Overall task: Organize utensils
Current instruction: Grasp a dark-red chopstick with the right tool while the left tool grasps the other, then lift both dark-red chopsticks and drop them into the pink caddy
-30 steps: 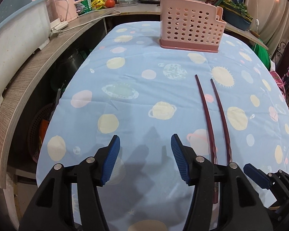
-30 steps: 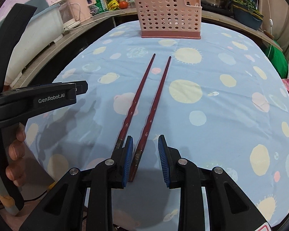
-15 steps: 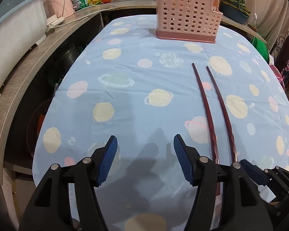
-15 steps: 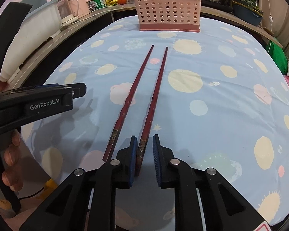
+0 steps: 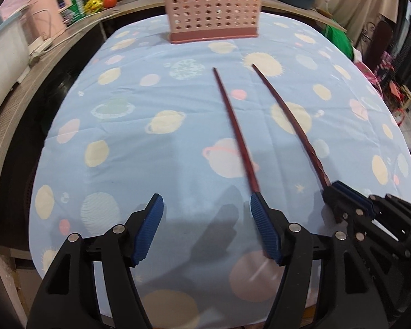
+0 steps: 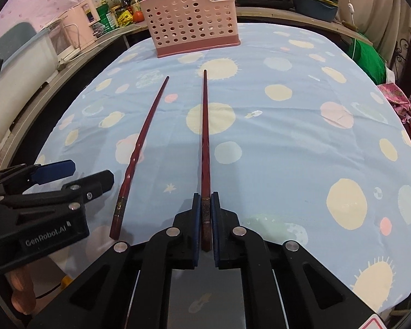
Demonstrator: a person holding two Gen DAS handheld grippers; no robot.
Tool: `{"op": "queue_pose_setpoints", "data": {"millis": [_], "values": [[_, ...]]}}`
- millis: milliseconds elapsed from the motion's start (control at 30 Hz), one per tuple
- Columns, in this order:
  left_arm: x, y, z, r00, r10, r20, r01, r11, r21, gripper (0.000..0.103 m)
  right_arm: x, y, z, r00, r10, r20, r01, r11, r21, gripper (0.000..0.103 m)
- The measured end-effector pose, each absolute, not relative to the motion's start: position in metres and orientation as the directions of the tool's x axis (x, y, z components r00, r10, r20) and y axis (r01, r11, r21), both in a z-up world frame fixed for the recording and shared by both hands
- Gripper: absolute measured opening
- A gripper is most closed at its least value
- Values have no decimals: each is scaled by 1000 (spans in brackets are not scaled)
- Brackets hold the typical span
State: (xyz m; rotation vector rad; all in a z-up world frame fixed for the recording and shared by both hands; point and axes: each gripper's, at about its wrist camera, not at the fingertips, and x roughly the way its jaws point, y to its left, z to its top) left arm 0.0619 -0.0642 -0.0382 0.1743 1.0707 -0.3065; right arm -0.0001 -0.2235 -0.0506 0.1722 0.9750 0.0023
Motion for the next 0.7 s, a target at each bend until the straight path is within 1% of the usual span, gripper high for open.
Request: {"op": "queue_pose_setpoints", "data": {"millis": [200, 367, 500, 533, 600, 633, 700], "values": [[55, -81, -49, 388, -185, -903, 394, 919, -19, 63, 0, -228, -51, 562, 82, -823, 84, 984, 156, 7], [55, -80, -51, 380, -187, -906, 392, 920, -26, 62, 0, -228, -51, 562, 81, -823, 84, 984, 155, 7], [53, -81, -49, 389, -194, -901, 401, 916, -24, 43, 0, -228, -51, 563, 81, -823, 84, 984, 155, 7], [53, -81, -49, 390, -195, -900, 401, 916, -25, 41, 0, -228, -51, 562, 82, -823, 84, 984, 155, 7], [53, -80, -49, 393, -197, -898, 398, 917, -27, 31, 0, -228, -51, 562, 81, -823, 83, 985, 154, 7], [53, -79, -48, 393, -200, -898, 396, 918, -31, 28, -1, -228, -51, 562, 81, -823, 83, 985, 154, 7], [54, -76, -48, 393, -202, -897, 390, 920, -36, 13, -1, -227, -51, 562, 81, -823, 83, 985, 153, 7]]}}
